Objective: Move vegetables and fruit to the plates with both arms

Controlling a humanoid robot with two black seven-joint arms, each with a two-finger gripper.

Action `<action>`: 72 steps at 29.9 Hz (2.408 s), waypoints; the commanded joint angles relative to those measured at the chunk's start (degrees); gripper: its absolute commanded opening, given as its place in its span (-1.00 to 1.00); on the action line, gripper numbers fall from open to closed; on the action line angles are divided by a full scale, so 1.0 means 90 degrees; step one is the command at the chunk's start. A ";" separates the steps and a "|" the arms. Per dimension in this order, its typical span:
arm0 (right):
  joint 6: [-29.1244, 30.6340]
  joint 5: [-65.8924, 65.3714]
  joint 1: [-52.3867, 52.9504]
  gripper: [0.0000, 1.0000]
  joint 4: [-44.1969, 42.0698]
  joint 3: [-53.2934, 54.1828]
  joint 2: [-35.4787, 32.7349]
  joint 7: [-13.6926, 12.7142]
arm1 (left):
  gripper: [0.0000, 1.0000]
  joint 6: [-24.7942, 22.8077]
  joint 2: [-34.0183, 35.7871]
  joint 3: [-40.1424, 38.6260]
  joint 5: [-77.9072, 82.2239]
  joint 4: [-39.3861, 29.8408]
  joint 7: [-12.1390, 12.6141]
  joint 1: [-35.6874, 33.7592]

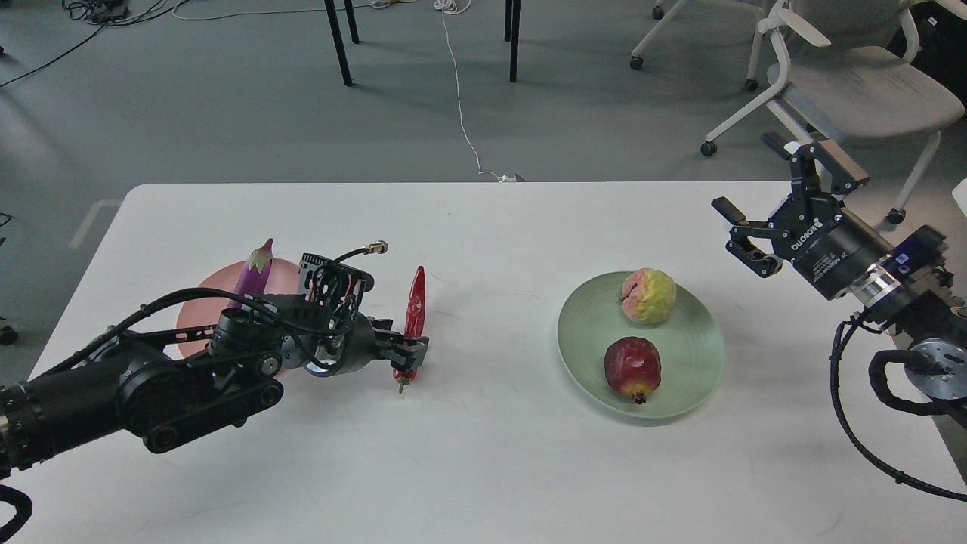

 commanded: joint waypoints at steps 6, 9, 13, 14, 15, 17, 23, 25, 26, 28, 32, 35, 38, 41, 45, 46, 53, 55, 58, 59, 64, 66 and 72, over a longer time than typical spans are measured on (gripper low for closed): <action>0.0000 0.0000 -0.0001 0.98 0.0000 0.0010 0.0000 0.0000 | -0.63 -0.0069 0.0037 -0.0027 0.0011 -0.0058 -0.0001 0.0044; 0.0000 0.0000 -0.0001 0.98 0.0000 0.0010 0.0000 0.0000 | -0.68 -0.0069 0.0125 -0.0066 -0.0018 -0.0097 -0.0001 0.0015; 0.0000 0.0000 -0.0001 0.98 0.0000 0.0010 0.0000 0.0000 | -0.68 -0.0040 0.0582 -0.0212 -0.0077 -0.0243 -0.0079 -0.0131; 0.0000 0.0000 -0.0001 0.98 0.0000 0.0010 0.0000 0.0000 | -0.68 -0.0059 0.0739 -0.0281 -0.0087 -0.0321 -0.0099 -0.0190; 0.0000 0.0000 -0.0001 0.98 0.0000 0.0010 0.0000 0.0000 | -0.68 -0.0079 0.0914 -0.0339 -0.0097 -0.0390 -0.0118 -0.0210; 0.0000 0.0000 -0.0010 0.98 0.0000 0.0010 0.0010 0.0000 | -0.67 -0.0098 0.1266 -0.0389 -0.0097 -0.0439 -0.0186 -0.0210; 0.0000 0.0000 -0.0020 0.98 0.0000 0.0010 0.0029 0.0000 | -0.64 -0.0069 0.2106 -0.0369 -0.0145 -0.0459 -0.0411 -0.0132; 0.0000 0.0000 -0.0020 0.98 0.0000 0.0010 0.0029 0.0000 | -0.62 -0.0050 0.2205 -0.0350 -0.0243 -0.0459 -0.0421 -0.0103; 0.0000 0.0000 -0.0020 0.98 0.0000 0.0010 0.0029 0.0000 | -0.61 -0.0040 0.2244 -0.0350 -0.0292 -0.0459 -0.0421 -0.0054; 0.0000 0.0000 -0.0020 0.98 0.0000 0.0010 0.0029 0.0000 | -0.58 -0.0040 0.2302 -0.0359 -0.0380 -0.0459 -0.0411 0.0044; 0.0000 0.0000 -0.0020 0.98 0.0000 0.0010 0.0029 0.0000 | -0.43 -0.0059 0.2410 -0.0359 -0.0419 -0.0459 -0.0411 0.0122; 0.0000 0.0000 -0.0030 0.98 0.0010 0.0010 0.0029 0.0000 | -0.18 -0.0059 0.2430 -0.0359 -0.0419 -0.0459 -0.0411 0.0200; 0.0000 0.0000 -0.0049 0.98 0.0010 0.0020 0.0029 0.0000 | 0.94 -0.0059 0.2488 -0.0369 -0.0429 -0.0459 -0.0421 0.0210; 0.0000 0.0000 -0.0050 0.98 0.0010 0.0020 0.0029 0.0000 | 0.99 -0.0089 0.2527 -0.0408 -0.0429 -0.0459 -0.0421 0.0200; 0.0000 0.0000 -0.0050 0.98 0.0010 0.0039 0.0029 0.0000 | 0.99 -0.0079 0.2527 -0.0885 -0.0818 -0.0585 -0.0499 0.0190; 0.0000 0.0000 -0.0050 0.98 0.0019 0.0059 0.0020 0.0000 | 0.99 -0.0089 0.2537 -0.1119 -0.1071 -0.0721 -0.0538 0.0190; -0.0049 0.0000 -0.0089 0.98 0.0000 0.0098 0.0059 0.0000 | 0.99 0.0018 0.2479 -0.2166 -0.4359 -0.1279 -0.1269 0.0220; -0.0069 0.0000 -0.0118 0.98 0.0000 0.0088 0.0078 0.0000 | 0.99 0.0145 0.2449 -0.2186 -0.5278 -0.1298 -0.1611 0.0220; -0.0098 0.0048 -0.0235 0.98 0.0000 0.0098 0.0098 0.0000 | 0.99 0.0680 0.2362 -0.2234 -0.6285 -0.1298 -0.1924 0.0365; -0.0117 0.0077 -0.0254 0.98 0.0000 0.0098 0.0098 0.0000 | 0.99 0.0895 0.2313 -0.2312 -0.6549 -0.1289 -0.2012 0.0463; -0.0517 0.0107 -0.0294 0.98 0.0029 0.0020 0.0244 0.0000 | 0.99 0.1386 0.1543 -0.3978 -0.7050 -0.1172 -0.2316 0.1827; -0.0518 0.0107 -0.0294 0.98 0.0020 0.0000 0.0370 0.0000 | 0.99 0.1337 0.1162 -0.4731 -0.7021 -0.1133 -0.2316 0.2492; -0.0508 0.0408 -0.0401 0.98 0.0039 0.0010 0.0703 0.0000 | 0.99 0.1142 0.0116 -0.5876 -0.7001 -0.0723 -0.2247 0.3831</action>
